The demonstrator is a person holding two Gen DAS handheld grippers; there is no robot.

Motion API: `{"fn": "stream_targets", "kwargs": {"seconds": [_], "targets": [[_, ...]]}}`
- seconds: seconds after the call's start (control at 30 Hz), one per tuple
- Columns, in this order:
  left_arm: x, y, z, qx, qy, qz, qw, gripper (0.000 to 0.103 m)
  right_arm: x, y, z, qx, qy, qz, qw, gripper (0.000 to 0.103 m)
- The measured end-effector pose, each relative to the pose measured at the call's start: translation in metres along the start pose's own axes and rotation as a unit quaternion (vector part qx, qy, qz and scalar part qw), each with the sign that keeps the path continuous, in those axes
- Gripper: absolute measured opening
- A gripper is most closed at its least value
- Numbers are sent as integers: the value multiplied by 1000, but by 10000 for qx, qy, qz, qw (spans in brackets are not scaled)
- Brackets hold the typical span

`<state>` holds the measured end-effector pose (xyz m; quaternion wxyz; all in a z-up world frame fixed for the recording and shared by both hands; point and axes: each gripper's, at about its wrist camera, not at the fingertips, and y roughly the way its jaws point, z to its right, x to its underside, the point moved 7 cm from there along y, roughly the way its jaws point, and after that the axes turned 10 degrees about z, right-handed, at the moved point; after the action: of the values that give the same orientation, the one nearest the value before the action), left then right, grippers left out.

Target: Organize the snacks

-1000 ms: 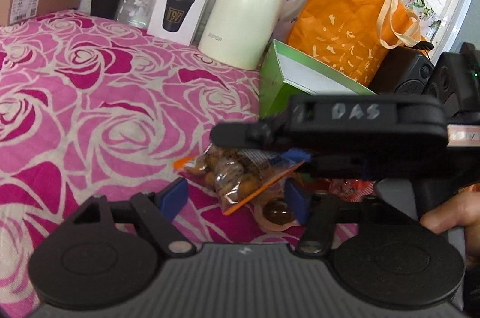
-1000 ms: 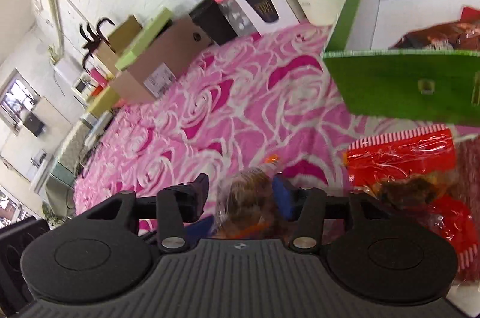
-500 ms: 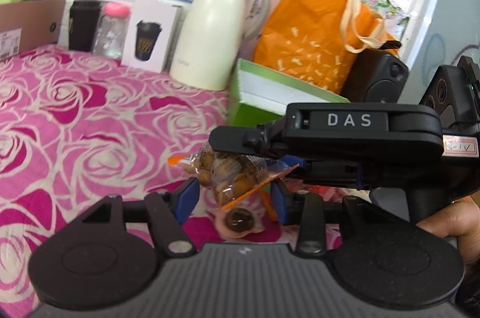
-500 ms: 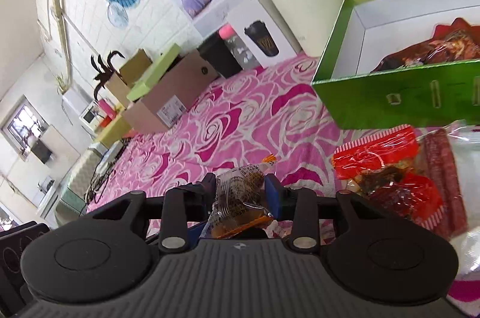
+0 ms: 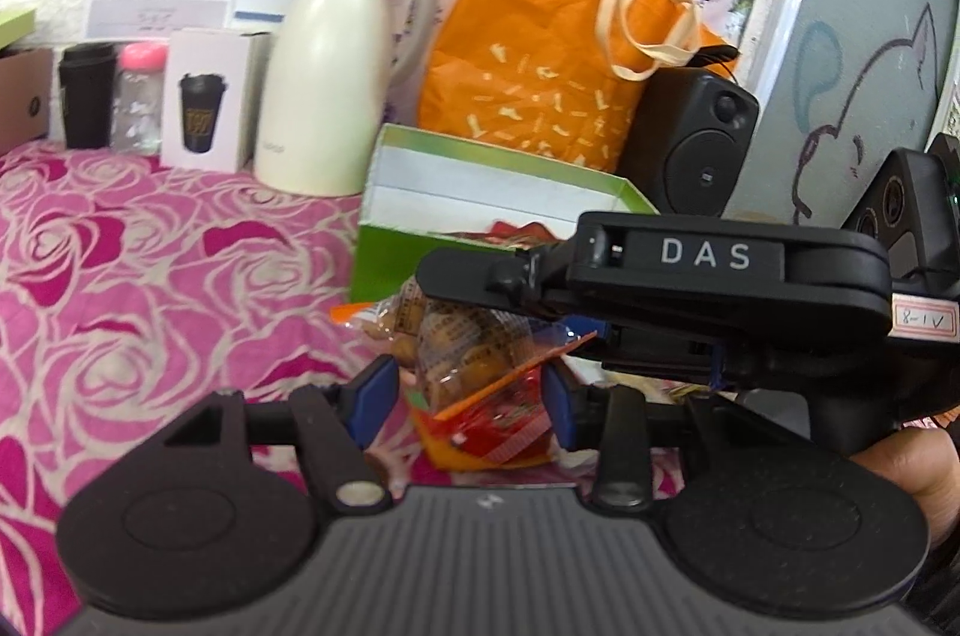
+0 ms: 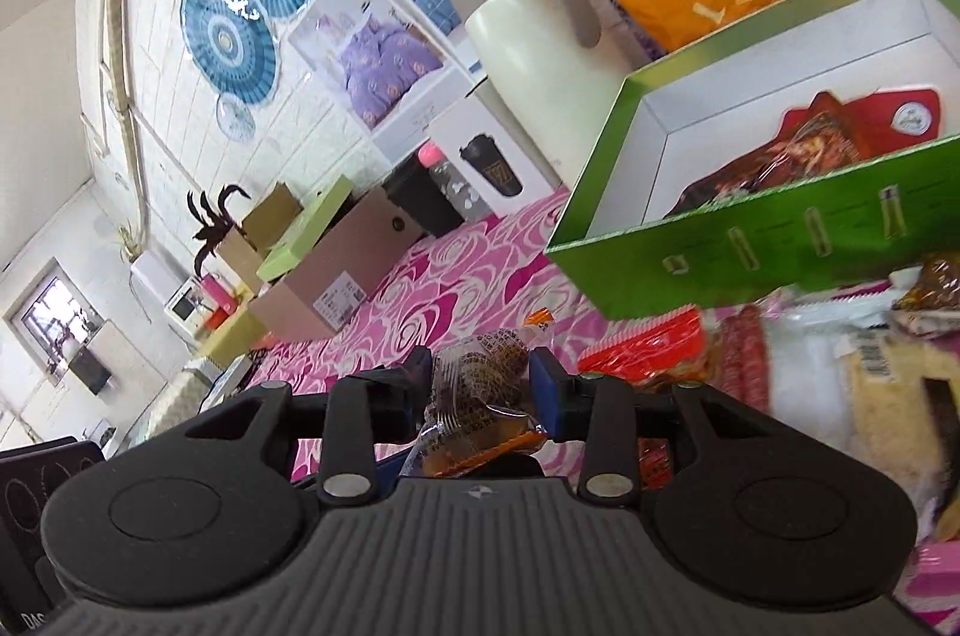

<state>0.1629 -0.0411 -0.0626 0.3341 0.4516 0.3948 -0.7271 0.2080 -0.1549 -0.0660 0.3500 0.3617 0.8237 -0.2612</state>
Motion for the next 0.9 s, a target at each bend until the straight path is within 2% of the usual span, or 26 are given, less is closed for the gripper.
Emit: {"fn": "stream_targets", "kwargs": {"seconds": [0.27, 0.57, 0.7, 0.9], "targets": [[-13, 26, 31, 313, 202, 83, 9993, 40, -28, -20, 17, 245, -141, 456, 9986, 64], [-50, 91, 68, 651, 569, 248, 9959, 40, -90, -23, 51, 625, -236, 1127, 9914, 64], [-49, 123, 78, 753, 592, 85, 9954, 40, -104, -17, 78, 935, 6, 1139, 9891, 64], [-27, 152, 81, 862, 458, -250, 9949, 41, -98, -16, 113, 1369, 194, 1054, 9848, 64]]}}
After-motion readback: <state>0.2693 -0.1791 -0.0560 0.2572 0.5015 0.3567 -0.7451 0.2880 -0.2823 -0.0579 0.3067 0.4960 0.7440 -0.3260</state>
